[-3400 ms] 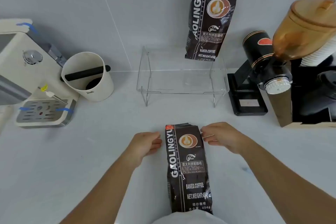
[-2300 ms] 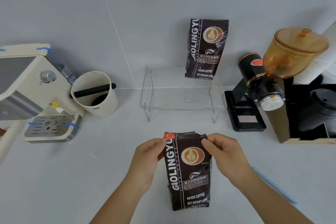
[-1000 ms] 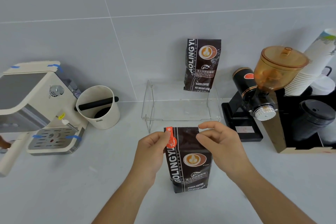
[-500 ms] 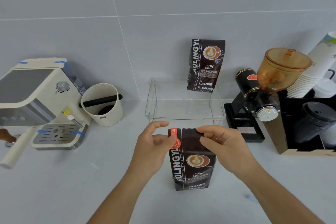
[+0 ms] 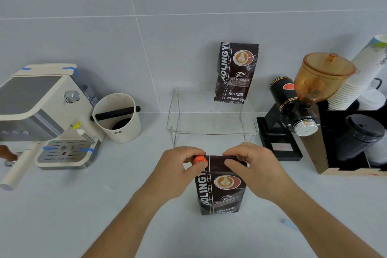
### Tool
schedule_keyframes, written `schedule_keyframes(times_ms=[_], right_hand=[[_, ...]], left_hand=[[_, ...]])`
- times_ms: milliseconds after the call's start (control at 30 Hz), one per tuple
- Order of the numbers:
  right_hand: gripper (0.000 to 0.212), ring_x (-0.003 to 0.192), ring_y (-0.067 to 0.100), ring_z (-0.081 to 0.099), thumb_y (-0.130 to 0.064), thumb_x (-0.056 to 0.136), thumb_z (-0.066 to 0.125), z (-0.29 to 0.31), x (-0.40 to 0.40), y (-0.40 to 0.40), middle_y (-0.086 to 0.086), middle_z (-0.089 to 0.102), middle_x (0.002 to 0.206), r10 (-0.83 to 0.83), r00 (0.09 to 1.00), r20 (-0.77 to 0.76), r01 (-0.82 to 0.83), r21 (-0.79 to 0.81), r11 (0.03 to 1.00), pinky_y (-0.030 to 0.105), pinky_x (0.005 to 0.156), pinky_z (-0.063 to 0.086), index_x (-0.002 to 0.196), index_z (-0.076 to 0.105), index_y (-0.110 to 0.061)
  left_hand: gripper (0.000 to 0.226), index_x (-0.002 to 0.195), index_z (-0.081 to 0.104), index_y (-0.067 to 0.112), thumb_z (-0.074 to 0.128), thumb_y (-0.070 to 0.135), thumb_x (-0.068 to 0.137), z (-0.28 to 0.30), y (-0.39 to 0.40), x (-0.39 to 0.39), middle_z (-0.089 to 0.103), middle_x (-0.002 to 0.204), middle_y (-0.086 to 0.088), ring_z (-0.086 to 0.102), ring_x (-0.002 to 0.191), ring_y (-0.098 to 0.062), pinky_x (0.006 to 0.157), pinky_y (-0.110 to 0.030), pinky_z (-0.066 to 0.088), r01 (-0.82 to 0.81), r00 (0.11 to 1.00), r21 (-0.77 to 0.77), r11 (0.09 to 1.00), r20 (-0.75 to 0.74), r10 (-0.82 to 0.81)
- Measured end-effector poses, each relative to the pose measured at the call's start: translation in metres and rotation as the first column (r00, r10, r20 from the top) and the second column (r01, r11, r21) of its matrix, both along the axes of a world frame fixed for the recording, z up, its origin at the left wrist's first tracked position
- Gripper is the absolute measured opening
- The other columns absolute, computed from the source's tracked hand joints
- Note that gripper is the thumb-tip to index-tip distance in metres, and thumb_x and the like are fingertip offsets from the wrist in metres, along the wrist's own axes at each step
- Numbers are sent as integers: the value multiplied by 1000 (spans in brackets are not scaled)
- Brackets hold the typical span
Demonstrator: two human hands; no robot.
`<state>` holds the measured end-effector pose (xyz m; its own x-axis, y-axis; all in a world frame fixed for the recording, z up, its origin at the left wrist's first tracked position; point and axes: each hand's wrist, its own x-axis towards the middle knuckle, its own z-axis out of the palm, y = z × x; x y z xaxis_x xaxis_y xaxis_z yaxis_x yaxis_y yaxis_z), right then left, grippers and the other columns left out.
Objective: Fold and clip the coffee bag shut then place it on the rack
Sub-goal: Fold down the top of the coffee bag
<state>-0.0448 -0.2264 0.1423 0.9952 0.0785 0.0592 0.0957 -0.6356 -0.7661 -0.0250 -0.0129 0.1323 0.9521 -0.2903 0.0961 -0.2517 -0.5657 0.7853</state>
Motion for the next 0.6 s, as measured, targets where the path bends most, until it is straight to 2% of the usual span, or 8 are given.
schedule_keyframes(times_ms=[67,167,233,367,433,533,600], right_hand=[[8,79,-3,59,-22,85,69,-1,0,0,-14,63,80,17,1000,13,-17,-7,1000,12,62,45,90,74,-27],[6,79,0,59,-20,85,70,-2,0,1,-12,62,80,6,1000,17,-7,20,1000,13,65,46,86,75,-24],[6,78,0,59,-20,85,70,-3,1,1,-12,62,80,7,1000,9,-7,37,999,11,64,47,83,75,-22],[18,75,-1,62,-18,85,69,-5,4,2,-10,66,77,-14,998,-60,20,101,995,9,61,47,72,71,-30],[21,70,2,66,-17,85,69,-6,4,2,-9,71,74,-28,991,-131,54,195,979,12,59,49,68,72,-29],[18,66,2,68,-15,87,66,-6,2,2,-10,76,76,3,984,-177,51,304,951,15,60,53,76,76,-26],[20,69,4,69,-14,89,63,-7,1,2,-9,77,78,10,984,-179,51,330,943,17,62,56,79,75,-25]], left_hand=[[12,93,74,32,69,23,88,-1,1,0,70,86,16,60,90,2,76,-5,45,20,1000,2,1000,2,-20],[24,78,67,47,70,24,87,-4,2,1,66,83,10,61,87,0,74,-9,45,13,1000,-21,1000,11,-13],[29,74,65,49,71,23,86,-6,1,2,64,81,10,61,86,-2,73,-11,45,3,1000,-45,999,-1,-3],[23,69,72,35,72,19,86,-12,1,4,73,80,7,66,71,-3,66,-9,48,-20,993,-139,990,-117,3],[17,71,74,26,73,18,85,-13,2,6,73,77,-4,62,62,-6,59,-14,48,-28,980,-192,981,-200,-11],[10,77,76,19,73,20,86,-12,4,7,70,70,-15,56,62,-14,59,-25,44,-45,957,-253,966,-288,-31],[13,80,77,20,69,24,89,-12,5,8,71,77,-20,54,68,-18,64,-32,42,-46,939,-275,960,-340,-52]])
